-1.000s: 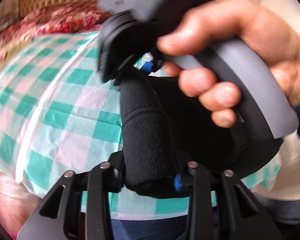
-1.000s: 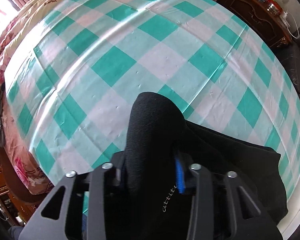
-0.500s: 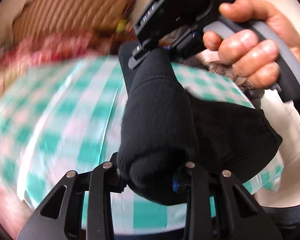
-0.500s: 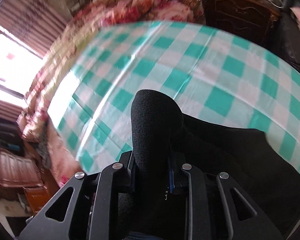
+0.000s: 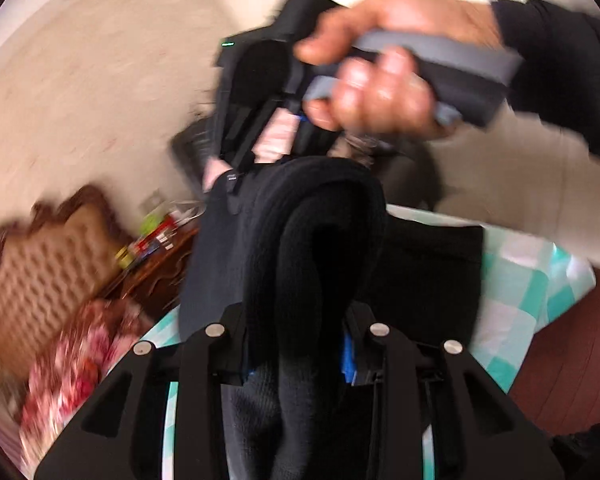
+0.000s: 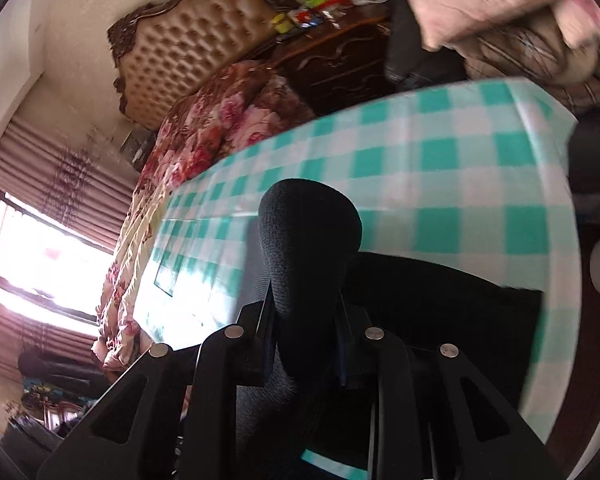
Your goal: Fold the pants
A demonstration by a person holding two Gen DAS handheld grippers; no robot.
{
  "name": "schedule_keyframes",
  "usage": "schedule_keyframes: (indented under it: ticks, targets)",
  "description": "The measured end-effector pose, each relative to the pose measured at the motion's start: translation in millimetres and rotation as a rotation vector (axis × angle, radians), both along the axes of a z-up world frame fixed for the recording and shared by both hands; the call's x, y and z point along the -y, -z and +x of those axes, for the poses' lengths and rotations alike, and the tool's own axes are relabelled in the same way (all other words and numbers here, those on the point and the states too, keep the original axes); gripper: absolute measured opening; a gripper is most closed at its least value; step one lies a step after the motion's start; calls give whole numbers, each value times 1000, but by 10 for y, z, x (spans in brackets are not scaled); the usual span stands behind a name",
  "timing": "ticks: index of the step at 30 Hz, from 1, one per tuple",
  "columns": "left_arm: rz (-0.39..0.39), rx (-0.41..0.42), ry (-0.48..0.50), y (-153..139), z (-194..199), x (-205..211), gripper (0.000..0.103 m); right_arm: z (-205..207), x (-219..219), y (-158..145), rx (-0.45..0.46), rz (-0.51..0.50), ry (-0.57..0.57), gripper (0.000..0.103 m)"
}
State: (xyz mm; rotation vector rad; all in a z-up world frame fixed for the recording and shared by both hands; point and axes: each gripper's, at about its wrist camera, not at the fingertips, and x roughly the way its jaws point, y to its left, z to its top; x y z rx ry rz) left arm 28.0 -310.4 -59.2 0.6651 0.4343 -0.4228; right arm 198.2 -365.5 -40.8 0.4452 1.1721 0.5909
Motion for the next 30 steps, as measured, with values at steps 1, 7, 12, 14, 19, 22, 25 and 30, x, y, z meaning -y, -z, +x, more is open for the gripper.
schedule_keyframes:
  ticks: [1, 7, 12, 14, 19, 22, 25, 30]
  targets:
    - [32, -1, 13, 169, 9, 174, 32, 5, 124, 150, -20, 0, 5, 33]
    - [229, -28, 52, 992, 15, 663, 57, -24, 496, 966, -126, -13, 38, 44]
    - [284, 57, 54, 1102, -10, 641, 62, -57, 461, 921, -52, 0, 34, 63]
    - [297, 67, 67, 1127, -24, 636, 42, -51, 374, 911, -38, -94, 24, 38]
    - [278, 68, 62, 997, -48, 601, 33, -119, 349, 709, 31, -212, 0, 25]
    - [247, 94, 53, 746, -93, 583, 33, -139, 347, 463, 88, -236, -4, 24]
    - [223, 91, 56, 586, -57, 650, 33, -137, 427, 327, 112, -258, 8, 24]
    - [235, 85, 64, 629, -11, 854, 33, -128, 566, 364, 121, -308, 17, 24]
